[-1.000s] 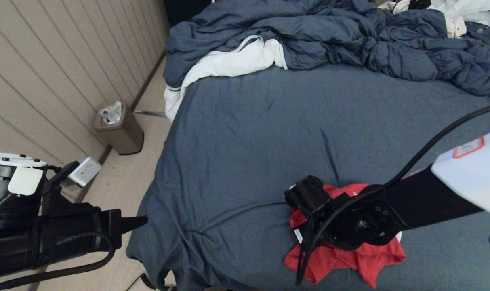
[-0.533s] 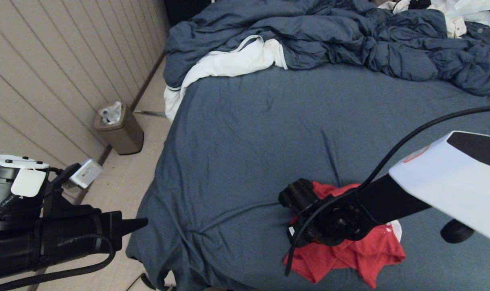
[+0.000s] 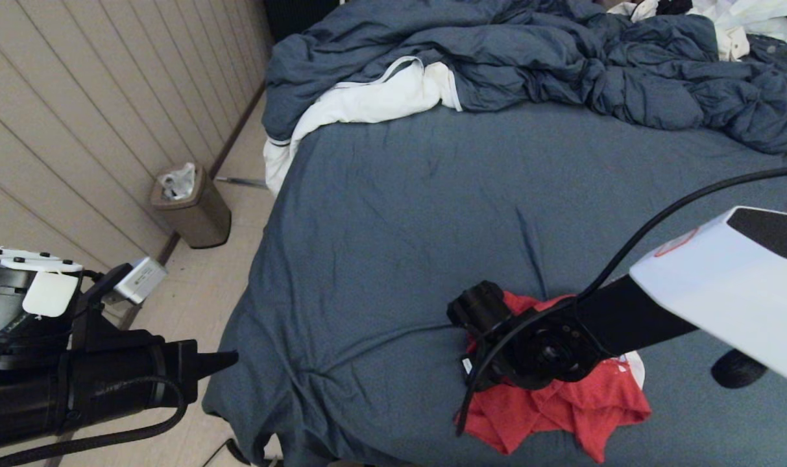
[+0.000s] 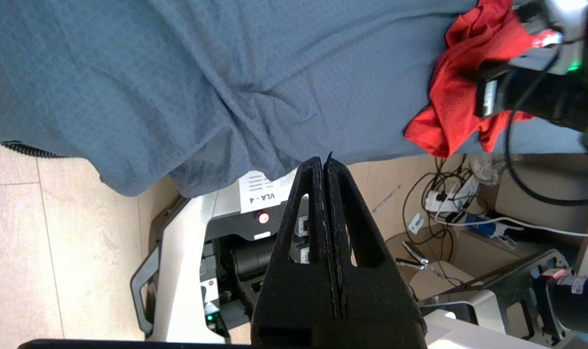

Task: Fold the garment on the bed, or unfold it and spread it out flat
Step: Unford the red T-shirt

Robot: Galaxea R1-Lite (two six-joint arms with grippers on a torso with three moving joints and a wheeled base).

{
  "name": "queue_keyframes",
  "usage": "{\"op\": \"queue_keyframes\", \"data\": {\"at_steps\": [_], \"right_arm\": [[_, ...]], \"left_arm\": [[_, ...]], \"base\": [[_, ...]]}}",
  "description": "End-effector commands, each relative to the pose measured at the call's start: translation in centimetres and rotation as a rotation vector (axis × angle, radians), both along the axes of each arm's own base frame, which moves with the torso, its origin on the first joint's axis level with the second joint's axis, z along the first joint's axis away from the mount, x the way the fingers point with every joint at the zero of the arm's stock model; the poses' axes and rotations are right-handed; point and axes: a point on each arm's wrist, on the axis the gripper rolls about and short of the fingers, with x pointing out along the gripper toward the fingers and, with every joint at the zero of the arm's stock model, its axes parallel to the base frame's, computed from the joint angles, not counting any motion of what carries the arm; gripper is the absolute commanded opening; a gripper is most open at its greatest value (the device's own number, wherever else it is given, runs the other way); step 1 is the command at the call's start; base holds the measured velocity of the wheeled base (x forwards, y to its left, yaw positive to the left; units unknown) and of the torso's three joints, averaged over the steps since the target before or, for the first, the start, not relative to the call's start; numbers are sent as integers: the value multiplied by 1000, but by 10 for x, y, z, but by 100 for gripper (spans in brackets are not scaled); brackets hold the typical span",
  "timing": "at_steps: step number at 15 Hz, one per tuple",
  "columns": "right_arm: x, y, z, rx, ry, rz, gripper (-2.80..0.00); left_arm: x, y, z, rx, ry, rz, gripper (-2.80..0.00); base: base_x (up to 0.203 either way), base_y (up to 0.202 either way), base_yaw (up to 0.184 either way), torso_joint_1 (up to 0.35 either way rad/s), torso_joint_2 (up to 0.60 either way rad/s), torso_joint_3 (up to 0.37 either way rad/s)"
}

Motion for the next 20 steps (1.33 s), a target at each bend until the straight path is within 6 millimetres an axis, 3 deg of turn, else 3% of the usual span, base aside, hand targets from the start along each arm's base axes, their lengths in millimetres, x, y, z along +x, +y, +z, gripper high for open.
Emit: {"op": "queue_keyframes", "data": {"at_steps": [1, 5, 7, 13, 20], "right_arm": [[-5, -3, 21, 31, -47, -2, -280], [-26, -11, 79, 129, -183, 15, -280], [-35, -9, 99, 165, -230, 36, -280], [-64, 51, 158, 318, -338, 228, -280], [-91, 82, 249, 474, -426, 360, -280]], "left_arm": [[0, 0, 0, -3, -1, 0, -280], [-1, 0, 1, -5, -5, 1, -280], [-1, 0, 2, -8, -7, 0, -280], [-1, 0, 3, -19, -6, 7, -280], [-1, 0, 8, -44, -34, 14, -280]], "base": [[0, 0, 0, 0, 0, 0], [0, 0, 0, 0, 0, 0], [0, 0, 0, 0, 0, 0], [0, 0, 0, 0, 0, 0], [0, 0, 0, 0, 0, 0]]}}
